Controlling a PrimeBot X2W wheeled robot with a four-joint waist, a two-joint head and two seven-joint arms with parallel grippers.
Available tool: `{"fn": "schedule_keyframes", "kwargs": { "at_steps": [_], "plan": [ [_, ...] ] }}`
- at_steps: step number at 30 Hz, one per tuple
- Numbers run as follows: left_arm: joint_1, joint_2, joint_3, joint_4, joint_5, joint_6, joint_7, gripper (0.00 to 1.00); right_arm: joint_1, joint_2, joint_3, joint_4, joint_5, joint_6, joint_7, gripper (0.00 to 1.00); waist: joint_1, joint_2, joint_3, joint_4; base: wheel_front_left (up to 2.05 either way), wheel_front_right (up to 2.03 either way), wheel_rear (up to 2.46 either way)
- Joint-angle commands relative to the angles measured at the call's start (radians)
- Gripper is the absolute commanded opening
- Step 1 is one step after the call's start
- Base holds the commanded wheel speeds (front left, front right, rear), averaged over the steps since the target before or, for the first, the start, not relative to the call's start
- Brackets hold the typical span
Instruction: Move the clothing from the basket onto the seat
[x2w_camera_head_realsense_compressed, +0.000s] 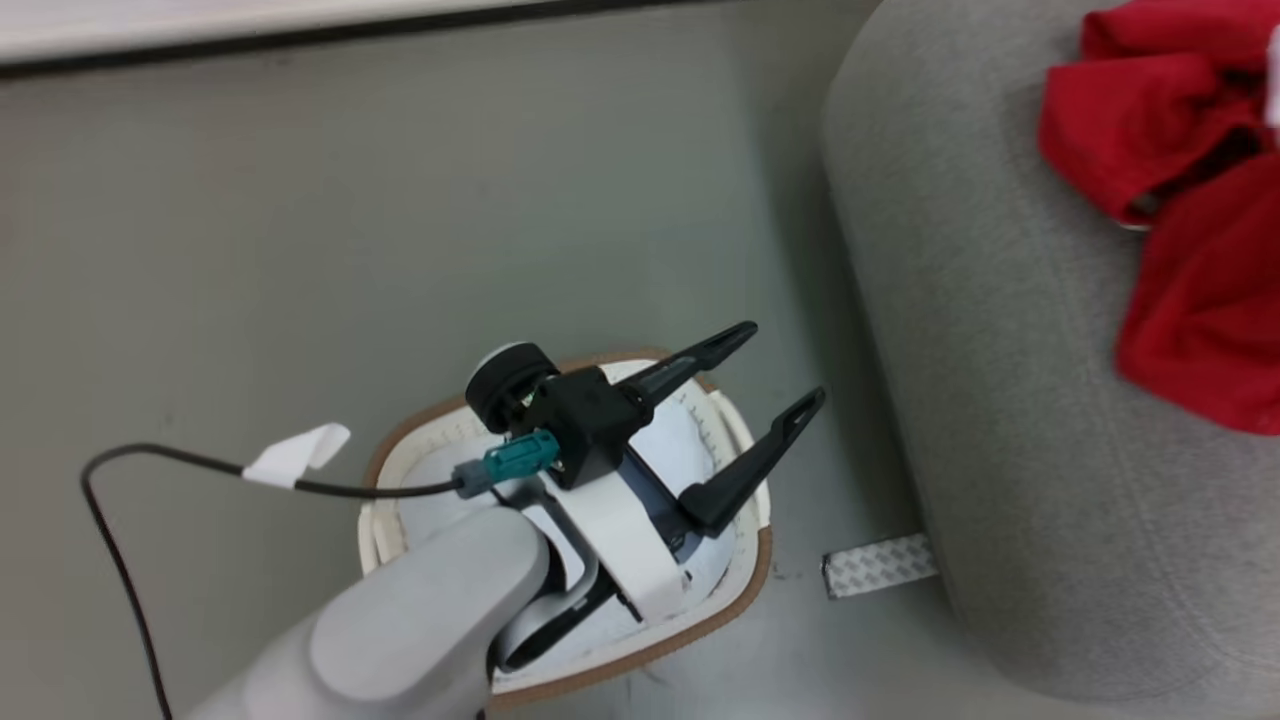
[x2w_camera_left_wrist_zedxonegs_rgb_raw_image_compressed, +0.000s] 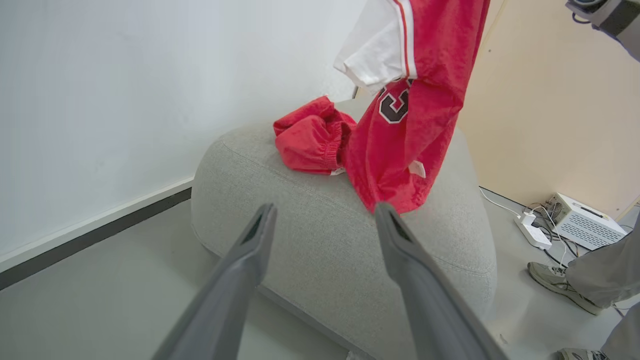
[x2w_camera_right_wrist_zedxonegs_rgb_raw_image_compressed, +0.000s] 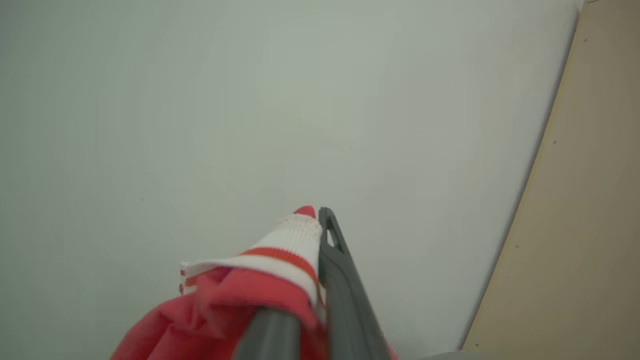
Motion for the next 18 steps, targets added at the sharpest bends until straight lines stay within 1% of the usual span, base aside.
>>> {"fn": "schedule_keyframes", "kwargs": {
  "at_steps": [1,3,5,10,11,12,14,15,16,18],
  "plan": [
    [-0.018,0.015,0.004,-0.009,0.022,-0.002,0.003,1.0,0.0,-0.017,-0.041,0.025,-0.02,-0.002,0.008,0.0,-0.0002,0.0,0.079,0.062,0.0,0.0,0.0],
    [-0.02,0.031,0.01,-0.016,0.02,0.0,0.004,1.0,0.024,-0.024,-0.098,0.077,-0.05,-0.002,0.015,0.0,-0.0002,0.0,0.106,0.076,0.0,0.0,0.0],
    [-0.022,0.042,0.015,-0.019,0.017,0.001,0.003,1.0,0.052,-0.017,-0.131,0.141,-0.078,-0.002,0.032,0.0,-0.0002,0.0,0.127,0.088,0.0,0.0,0.0],
    [-0.023,0.054,0.019,-0.028,0.014,0.0,-0.001,1.0,0.087,0.031,-0.158,0.308,-0.147,-0.003,0.086,0.0,-0.0002,0.0,0.157,0.103,0.0,0.0,0.0],
    [-0.023,0.056,0.018,-0.028,0.014,0.0,0.0,1.0,0.09,0.045,-0.152,0.341,-0.16,-0.003,0.102,0.08,-0.0002,0.0,0.159,0.104,0.0,0.0,0.0],
    [-0.024,0.056,0.017,-0.029,0.015,-0.001,-0.001,1.0,0.088,0.054,-0.143,0.368,-0.171,-0.003,0.115,0.18,-0.0002,0.0,0.162,0.105,0.0,0.0,0.0],
    [-0.027,0.058,0.017,-0.03,0.014,0.001,-0.001,1.0,0.079,0.069,-0.125,0.417,-0.194,-0.003,0.147,0.27,-0.0002,0.0,0.165,0.105,0.0,0.0,0.0],
    [-0.028,0.058,0.018,-0.029,0.012,0.002,-0.001,1.0,0.076,0.078,-0.11,0.44,-0.199,-0.003,0.173,0.33,-0.0002,0.0,0.165,0.104,0.0,0.0,0.0],
    [-0.028,0.058,0.018,-0.029,0.011,0.003,-0.001,1.0,0.073,0.086,-0.089,0.455,-0.203,-0.003,0.194,0.39,-0.0002,0.0,0.165,0.103,0.0,0.0,0.0],
    [-0.028,0.06,0.019,-0.028,0.008,0.006,-0.001,1.0,0.061,0.096,-0.067,0.48,-0.206,-0.003,0.228,0.48,-0.0002,0.0,0.165,0.099,0.0,0.0,0.0]
  ]
}}
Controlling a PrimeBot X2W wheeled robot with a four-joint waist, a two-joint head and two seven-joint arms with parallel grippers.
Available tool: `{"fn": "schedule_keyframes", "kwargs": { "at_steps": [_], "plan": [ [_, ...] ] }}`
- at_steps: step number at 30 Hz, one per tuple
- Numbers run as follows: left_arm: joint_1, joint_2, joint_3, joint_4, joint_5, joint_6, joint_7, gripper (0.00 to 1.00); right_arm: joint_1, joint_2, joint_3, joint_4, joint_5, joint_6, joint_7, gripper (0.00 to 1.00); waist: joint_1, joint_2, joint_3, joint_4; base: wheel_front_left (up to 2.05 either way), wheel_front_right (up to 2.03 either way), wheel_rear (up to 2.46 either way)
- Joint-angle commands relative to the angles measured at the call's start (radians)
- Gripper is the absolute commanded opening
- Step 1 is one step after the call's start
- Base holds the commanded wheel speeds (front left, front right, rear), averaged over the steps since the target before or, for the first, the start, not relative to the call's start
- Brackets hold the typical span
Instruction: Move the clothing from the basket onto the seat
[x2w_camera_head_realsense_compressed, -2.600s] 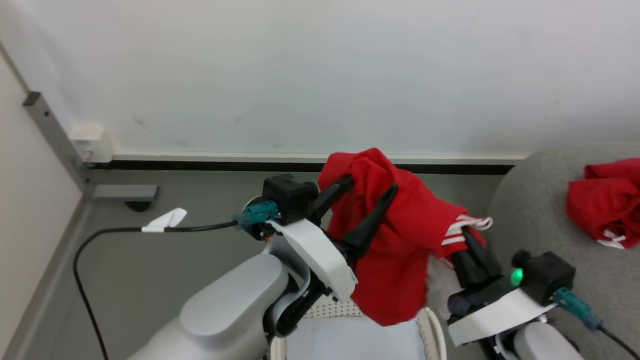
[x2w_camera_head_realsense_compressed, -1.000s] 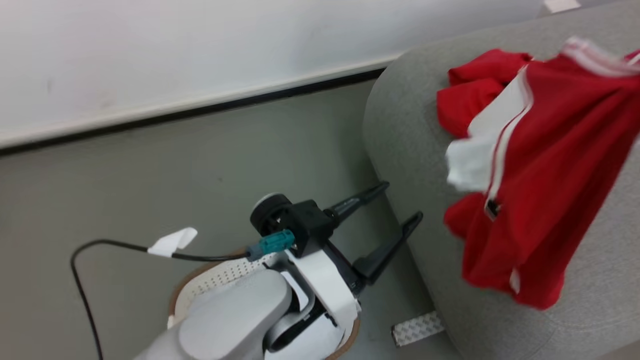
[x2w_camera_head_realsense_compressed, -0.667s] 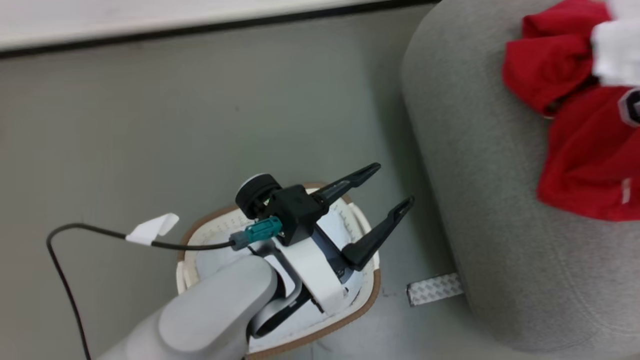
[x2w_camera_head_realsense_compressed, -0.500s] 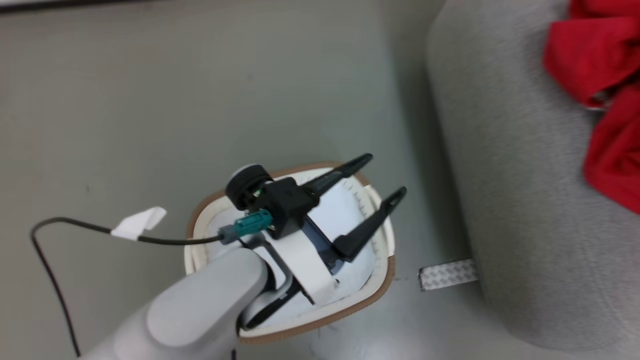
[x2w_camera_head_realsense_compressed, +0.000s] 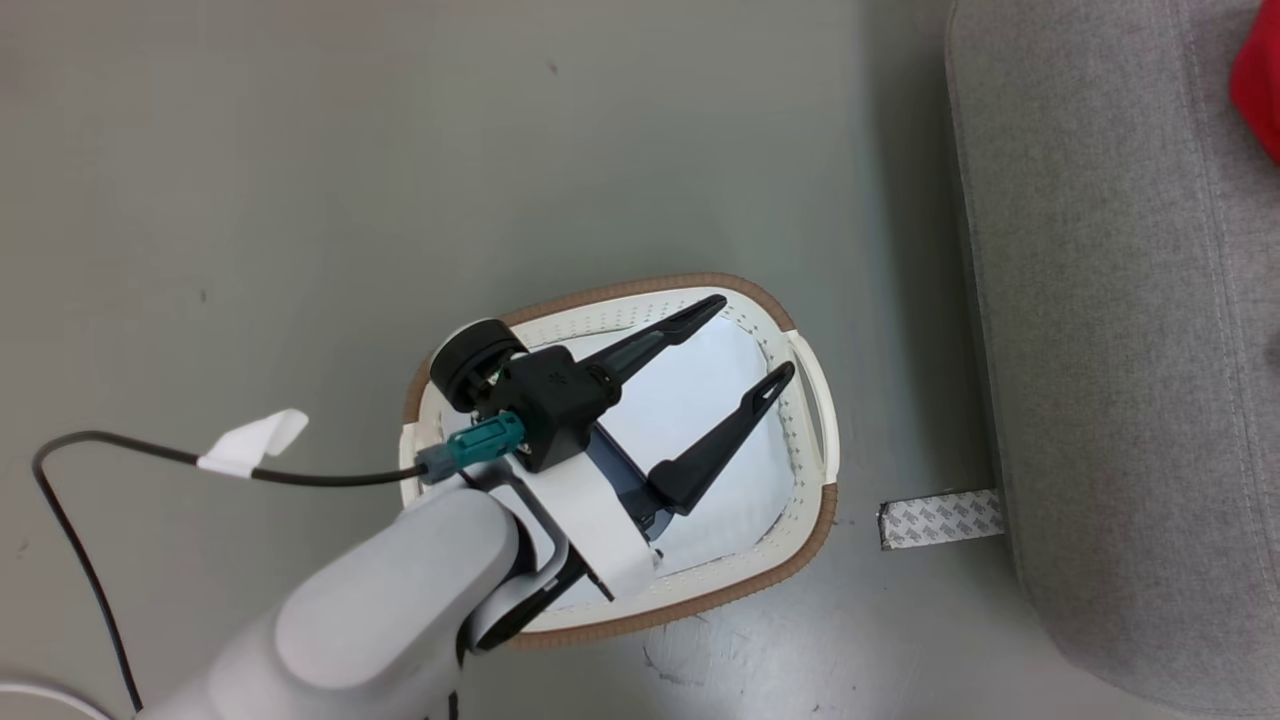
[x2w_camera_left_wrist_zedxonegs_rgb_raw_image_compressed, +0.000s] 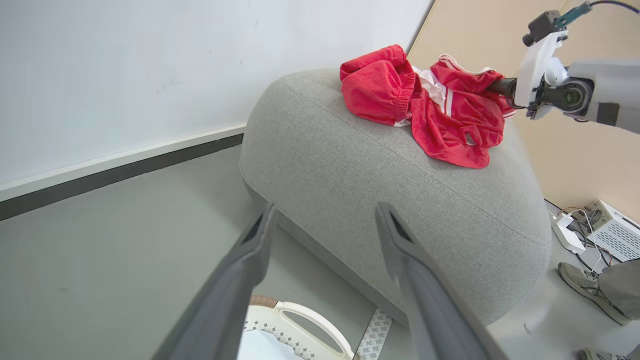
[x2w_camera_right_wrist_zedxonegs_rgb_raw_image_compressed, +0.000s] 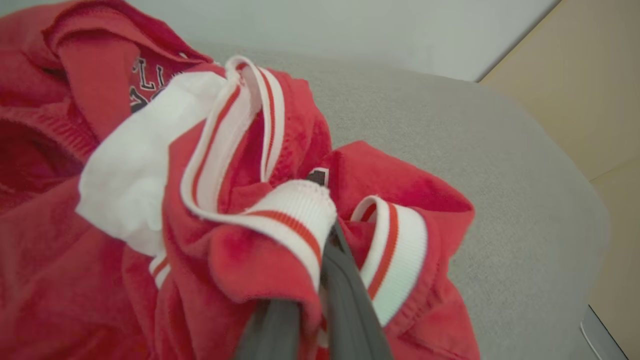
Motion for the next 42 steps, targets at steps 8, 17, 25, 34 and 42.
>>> {"fn": "schedule_keyframes", "kwargs": {
  "at_steps": [8,17,25,34,42],
  "plan": [
    [0.012,-0.005,0.0,0.024,-0.013,0.002,-0.014,1.0,-0.001,0.007,0.099,-0.008,0.065,-0.003,0.14,1.0,-0.0001,0.0,-0.049,-0.01,0.0,0.0,0.0],
    [0.092,-0.036,0.025,0.079,-0.054,0.014,-0.044,1.0,0.091,-0.033,0.235,-0.118,0.165,-0.003,0.398,1.0,-0.0001,0.0,-0.23,-0.014,0.0,0.0,0.0],
    [0.192,-0.039,0.104,0.096,-0.093,0.044,-0.053,1.0,0.174,-0.086,0.324,-0.324,0.221,-0.003,0.489,1.0,-0.0001,0.0,-0.387,0.0,0.0,0.0,0.0],
    [0.342,-0.01,0.324,0.045,-0.106,0.112,-0.053,1.0,0.241,-0.091,0.376,-0.52,0.286,-0.003,0.373,1.0,-0.0001,0.0,-0.528,0.056,0.0,0.0,0.0],
    [0.498,0.0,0.553,0.023,-0.099,0.152,-0.053,1.0,0.274,0.044,0.387,-0.573,0.221,-0.003,0.05,1.0,-0.0001,0.0,-0.601,0.1,0.0,0.0,0.0]
  ]
}}
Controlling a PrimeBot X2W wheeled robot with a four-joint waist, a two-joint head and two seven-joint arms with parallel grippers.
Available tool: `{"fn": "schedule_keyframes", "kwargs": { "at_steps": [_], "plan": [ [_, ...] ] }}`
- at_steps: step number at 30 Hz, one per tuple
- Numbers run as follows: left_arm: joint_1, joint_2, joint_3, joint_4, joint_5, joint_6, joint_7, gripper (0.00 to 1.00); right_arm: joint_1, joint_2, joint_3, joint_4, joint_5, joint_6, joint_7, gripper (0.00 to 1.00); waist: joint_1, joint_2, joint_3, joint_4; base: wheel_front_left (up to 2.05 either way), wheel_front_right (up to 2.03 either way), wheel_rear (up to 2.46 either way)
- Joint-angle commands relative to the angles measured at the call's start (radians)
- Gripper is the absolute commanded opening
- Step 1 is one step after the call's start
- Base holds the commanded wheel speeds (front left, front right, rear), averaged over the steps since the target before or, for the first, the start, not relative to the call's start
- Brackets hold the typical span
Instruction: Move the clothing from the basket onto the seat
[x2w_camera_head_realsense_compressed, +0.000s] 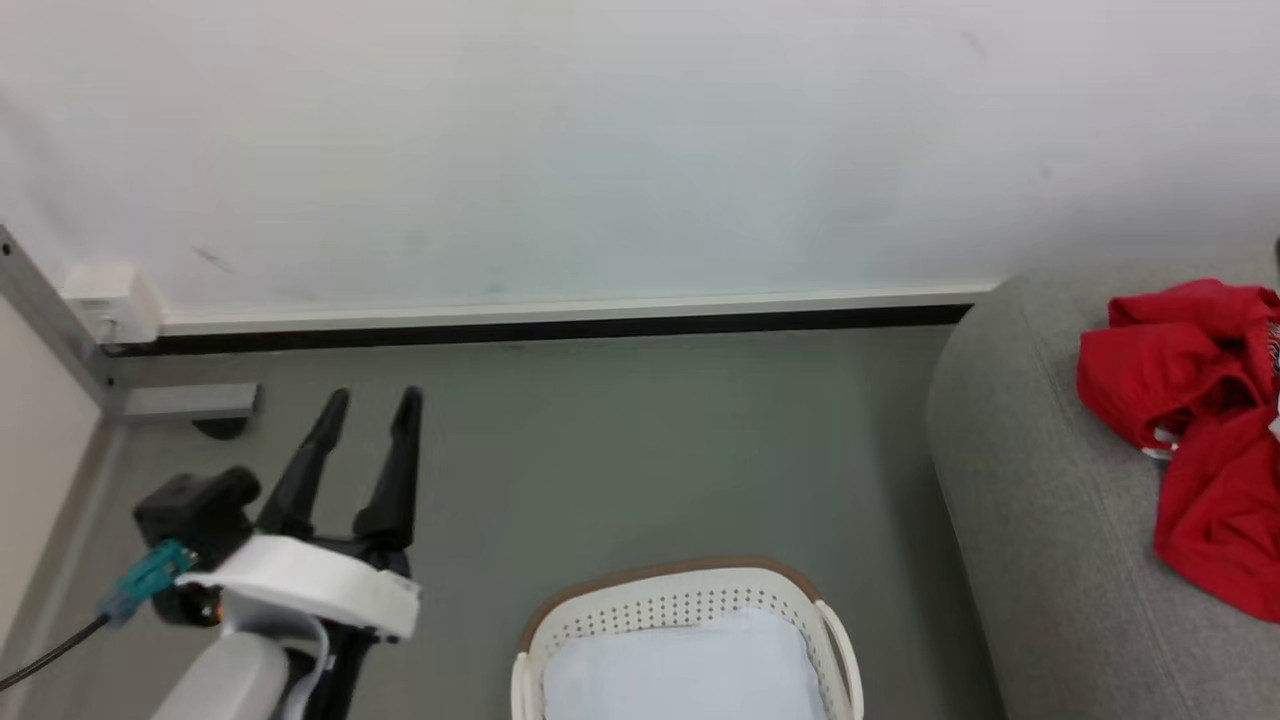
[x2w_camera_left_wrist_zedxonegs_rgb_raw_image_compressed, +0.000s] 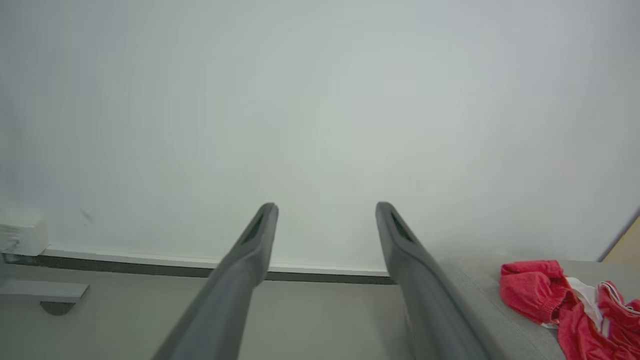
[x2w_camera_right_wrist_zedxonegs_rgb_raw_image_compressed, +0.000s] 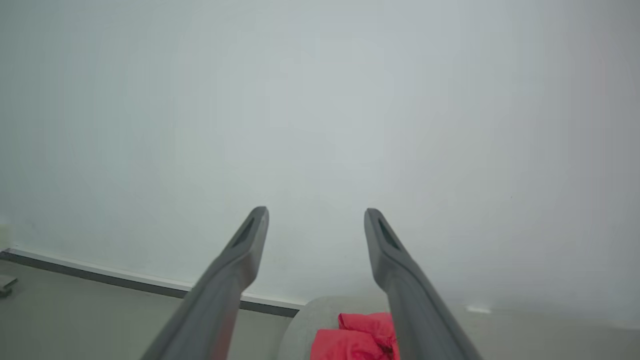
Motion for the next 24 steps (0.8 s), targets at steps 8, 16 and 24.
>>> {"fn": "schedule_keyframes", "kwargs": {
  "at_steps": [8,16,24],
  "plan": [
    [0.141,-0.024,0.154,0.007,0.044,0.003,0.0,1.0,0.135,0.181,-0.008,0.019,-0.085,-0.002,-0.221,1.0,0.0003,0.0,-0.04,0.055,0.0,0.0,0.0],
    [0.218,-0.076,0.227,0.034,0.232,-0.019,0.0,1.0,0.292,0.347,-0.006,0.078,-0.133,-0.002,-0.37,1.0,0.0003,0.0,-0.04,0.076,0.0,0.0,0.0],
    [0.273,-0.182,0.308,0.073,0.354,-0.079,0.0,1.0,0.374,0.421,-0.007,0.045,-0.237,-0.002,-0.388,1.0,0.0003,0.0,-0.034,0.066,0.0,0.0,0.0]
  ]
}}
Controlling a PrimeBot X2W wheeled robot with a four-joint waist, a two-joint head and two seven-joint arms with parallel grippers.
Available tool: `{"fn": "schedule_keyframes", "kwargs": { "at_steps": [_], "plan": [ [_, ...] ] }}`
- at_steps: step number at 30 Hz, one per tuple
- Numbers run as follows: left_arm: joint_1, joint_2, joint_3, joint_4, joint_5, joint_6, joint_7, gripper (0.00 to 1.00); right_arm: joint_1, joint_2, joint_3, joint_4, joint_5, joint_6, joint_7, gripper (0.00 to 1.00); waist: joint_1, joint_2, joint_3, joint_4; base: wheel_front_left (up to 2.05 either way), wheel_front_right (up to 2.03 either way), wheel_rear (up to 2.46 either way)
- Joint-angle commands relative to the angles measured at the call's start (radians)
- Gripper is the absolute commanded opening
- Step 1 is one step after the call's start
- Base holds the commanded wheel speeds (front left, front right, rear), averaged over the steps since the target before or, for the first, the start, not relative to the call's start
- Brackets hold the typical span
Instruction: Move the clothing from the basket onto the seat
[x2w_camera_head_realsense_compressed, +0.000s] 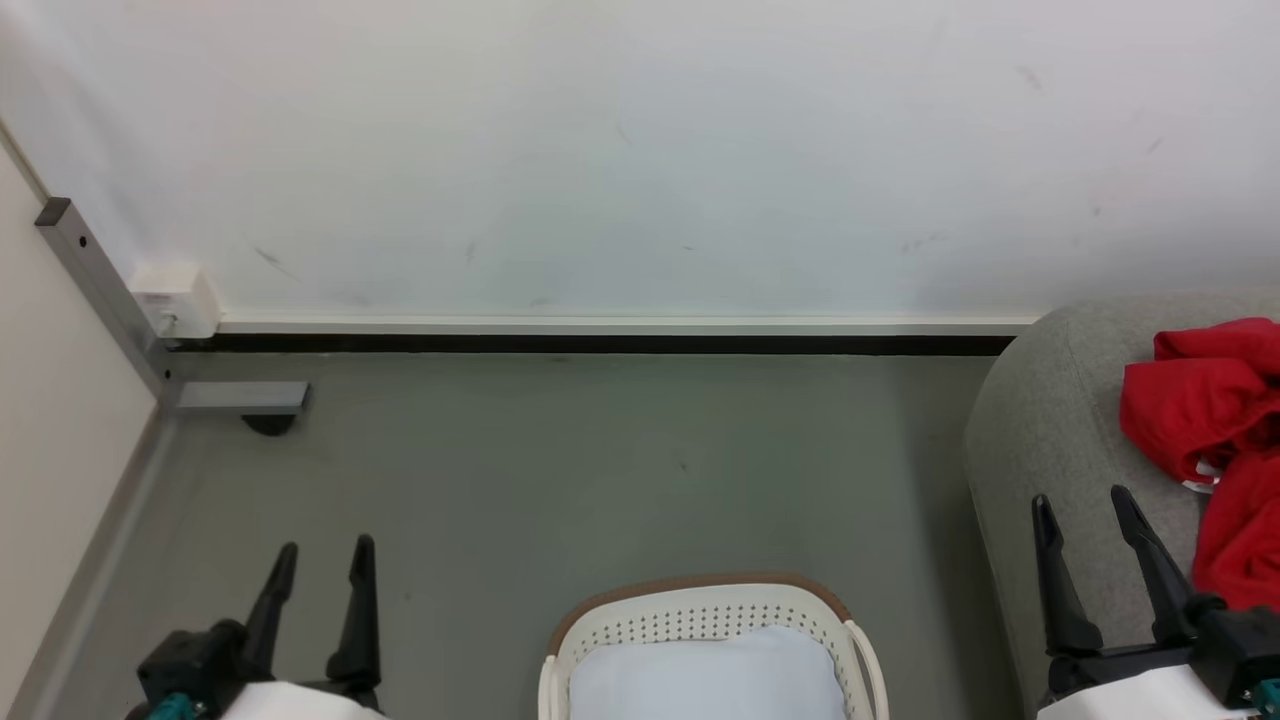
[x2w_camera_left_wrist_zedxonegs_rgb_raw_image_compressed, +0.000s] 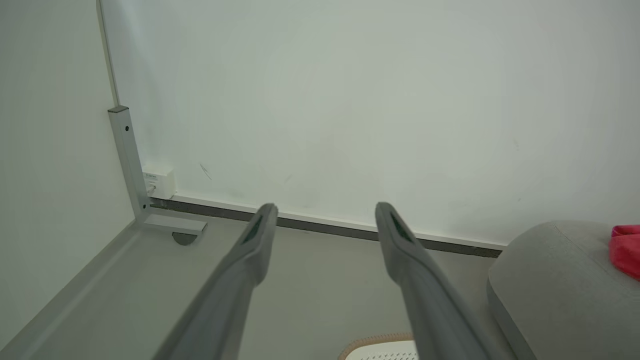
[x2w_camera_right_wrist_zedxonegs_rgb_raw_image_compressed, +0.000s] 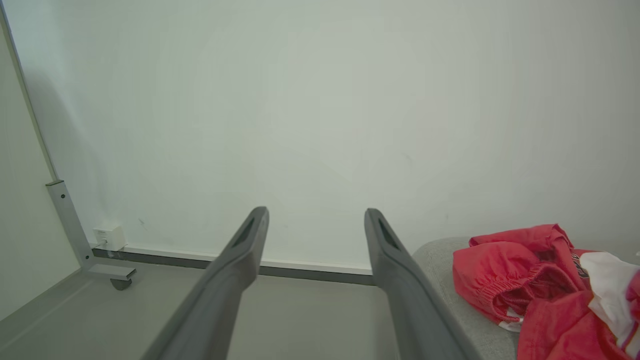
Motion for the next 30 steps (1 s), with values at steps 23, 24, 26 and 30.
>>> {"fn": "schedule_keyframes", "kwargs": {
  "at_steps": [23,24,26,30],
  "plan": [
    [-0.001,-0.117,0.158,0.052,0.17,-0.125,0.0,1.0,0.009,0.037,0.051,0.034,0.005,-0.002,-0.003,1.0,0.0001,0.0,-0.006,-0.005,0.0,0.0,0.0],
    [0.0,-0.12,0.159,0.051,0.174,-0.125,0.0,1.0,0.008,0.037,0.053,0.034,0.006,-0.002,-0.003,1.0,0.0001,0.0,-0.007,-0.005,0.0,0.0,0.0],
    [0.002,-0.123,0.164,0.053,0.179,-0.127,0.0,1.0,0.006,0.037,0.056,0.036,0.008,-0.002,-0.003,1.0,0.0001,0.0,-0.008,-0.005,0.0,0.0,0.0],
    [-0.003,-0.128,0.171,0.06,0.188,-0.131,0.0,1.0,0.003,0.034,0.063,0.042,0.011,-0.002,-0.003,1.0,0.0001,0.0,-0.01,-0.007,0.0,0.0,0.0]
  ]
}}
